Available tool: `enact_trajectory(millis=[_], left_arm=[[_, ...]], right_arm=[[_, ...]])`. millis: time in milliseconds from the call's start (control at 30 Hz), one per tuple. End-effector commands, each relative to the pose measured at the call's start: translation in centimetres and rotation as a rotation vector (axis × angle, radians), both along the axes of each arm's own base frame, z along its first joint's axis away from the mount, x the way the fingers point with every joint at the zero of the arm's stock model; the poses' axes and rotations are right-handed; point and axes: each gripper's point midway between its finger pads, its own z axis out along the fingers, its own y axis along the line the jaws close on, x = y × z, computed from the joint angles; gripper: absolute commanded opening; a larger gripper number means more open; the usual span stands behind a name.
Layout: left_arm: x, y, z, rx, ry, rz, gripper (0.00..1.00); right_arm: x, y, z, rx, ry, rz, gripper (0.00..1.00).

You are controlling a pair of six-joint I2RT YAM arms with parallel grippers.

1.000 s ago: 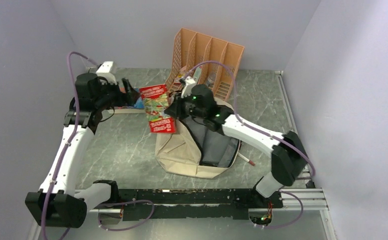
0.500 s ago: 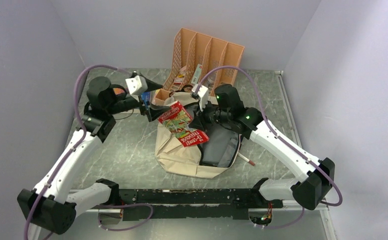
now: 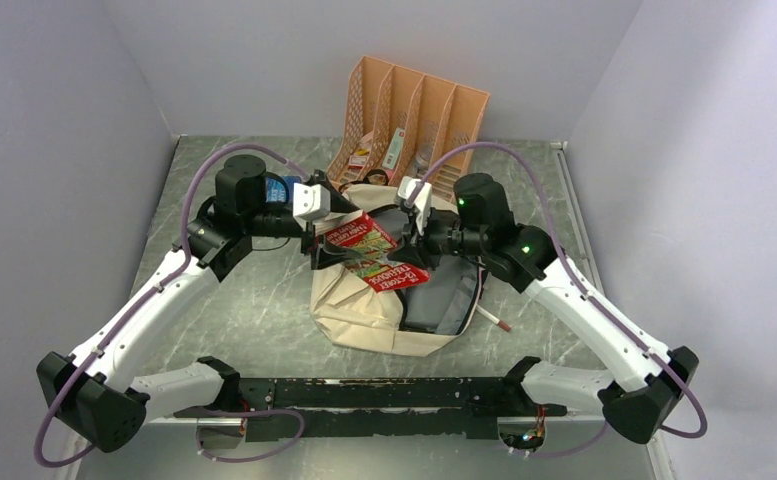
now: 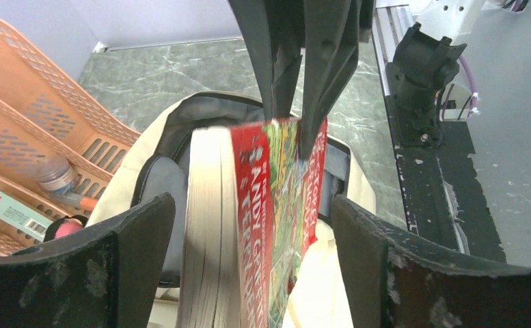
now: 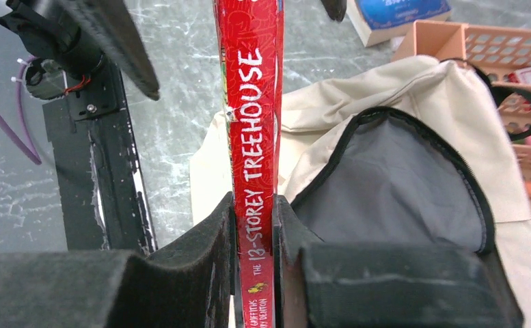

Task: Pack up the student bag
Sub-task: Pick up the book from the center of the board.

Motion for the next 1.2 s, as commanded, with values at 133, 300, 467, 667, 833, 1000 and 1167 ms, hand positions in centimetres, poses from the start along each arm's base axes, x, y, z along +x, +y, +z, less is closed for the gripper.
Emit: enact_trajectory(millis=[133, 300, 467, 667, 833, 1000, 1167], left_arm=[[-2.0, -0.4, 0.5, -0.019, 0.010, -0.103, 0.61], [-2.3, -0.7, 0.7, -0.025, 0.036, -0.134, 0.22], [-2.7, -1.0, 1.0, -0.026, 0.035, -0.175, 0.05], [-1.9, -0.7, 2.7, -0.077, -0.026, -0.099, 0.05], [-2.1, 0.4, 6.3, -0.212, -0.108, -0.061, 0.05], [-2.6, 3.3, 10.1, -0.391, -0.136, -0.049, 0.05], [-5.2, 4.4, 12.1, -0.490, -0.172, -0.164, 0.05]], right_arm=[[-1.0, -1.0, 3.8, 0.022, -0.172, 0.069, 0.00], [-0.8, -1.4, 2.7, -0.055, -0.154, 0.084, 0.00], [-0.4, -1.6, 3.3, -0.037, -0.184, 0.050, 0.09], [-0.4, -1.9, 5.3, 0.110, -0.239, -0.040, 0.60], [-1.0, -2.7, 7.4, 0.230, -0.285, -0.093, 0.74], [-1.1, -4.0, 9.9, 0.342, -0.371, -0.170, 0.77], [-1.3, -5.5, 12.8, 0.483, -0.444, -0.253, 0.79]])
